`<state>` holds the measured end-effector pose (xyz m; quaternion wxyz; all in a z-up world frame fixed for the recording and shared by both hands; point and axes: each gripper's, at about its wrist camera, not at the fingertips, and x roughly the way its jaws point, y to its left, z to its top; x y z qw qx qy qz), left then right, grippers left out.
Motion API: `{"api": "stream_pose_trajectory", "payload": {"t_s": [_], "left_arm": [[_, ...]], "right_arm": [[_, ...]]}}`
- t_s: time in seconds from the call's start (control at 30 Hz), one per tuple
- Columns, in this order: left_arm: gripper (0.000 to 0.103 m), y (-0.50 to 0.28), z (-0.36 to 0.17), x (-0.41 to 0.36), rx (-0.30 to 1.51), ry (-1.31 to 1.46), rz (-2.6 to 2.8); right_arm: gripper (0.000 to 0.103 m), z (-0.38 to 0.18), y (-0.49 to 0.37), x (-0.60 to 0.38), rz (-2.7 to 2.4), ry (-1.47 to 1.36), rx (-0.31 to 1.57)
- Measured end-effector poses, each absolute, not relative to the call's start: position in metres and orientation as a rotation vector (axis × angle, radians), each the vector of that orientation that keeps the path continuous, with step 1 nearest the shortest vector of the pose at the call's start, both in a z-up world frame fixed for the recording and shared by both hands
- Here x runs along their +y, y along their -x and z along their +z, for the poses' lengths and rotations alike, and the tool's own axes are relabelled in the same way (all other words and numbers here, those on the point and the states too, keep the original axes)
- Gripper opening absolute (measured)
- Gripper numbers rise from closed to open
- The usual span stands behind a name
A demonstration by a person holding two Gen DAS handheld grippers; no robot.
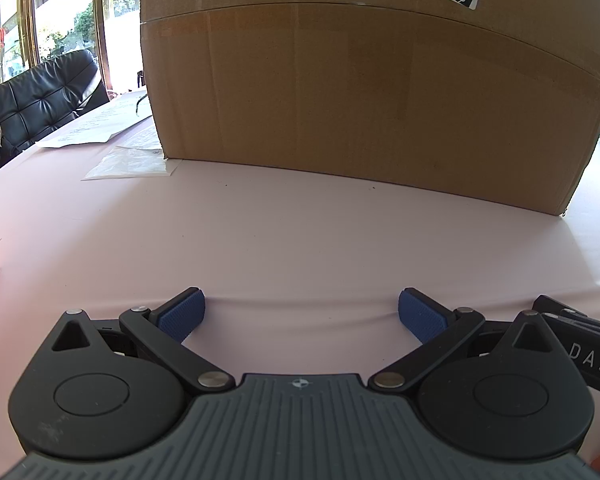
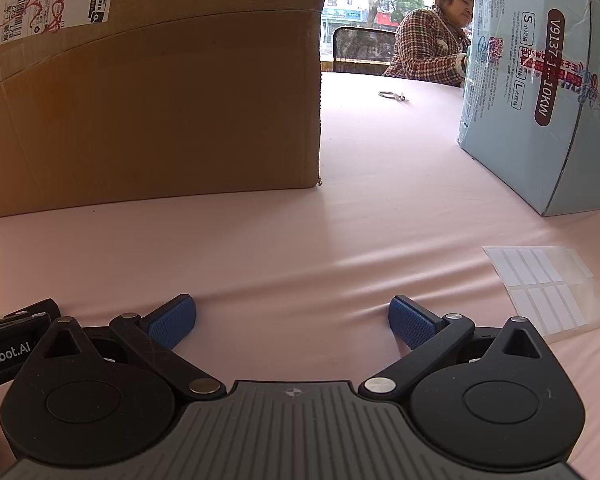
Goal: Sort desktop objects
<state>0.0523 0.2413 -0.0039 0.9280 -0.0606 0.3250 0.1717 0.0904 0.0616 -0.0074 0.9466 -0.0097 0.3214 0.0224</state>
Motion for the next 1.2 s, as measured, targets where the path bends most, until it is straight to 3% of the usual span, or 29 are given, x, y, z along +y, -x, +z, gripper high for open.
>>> {"api": "stream_pose_trajectory", "payload": {"t_s": [1.2], "left_arm": [[0.103, -0.051, -0.003, 0.241, 0.658, 0.133, 0.35]], "right_arm": [[0.103, 0.003, -0.094, 0.021, 0.047, 0.013, 0.654]]}}
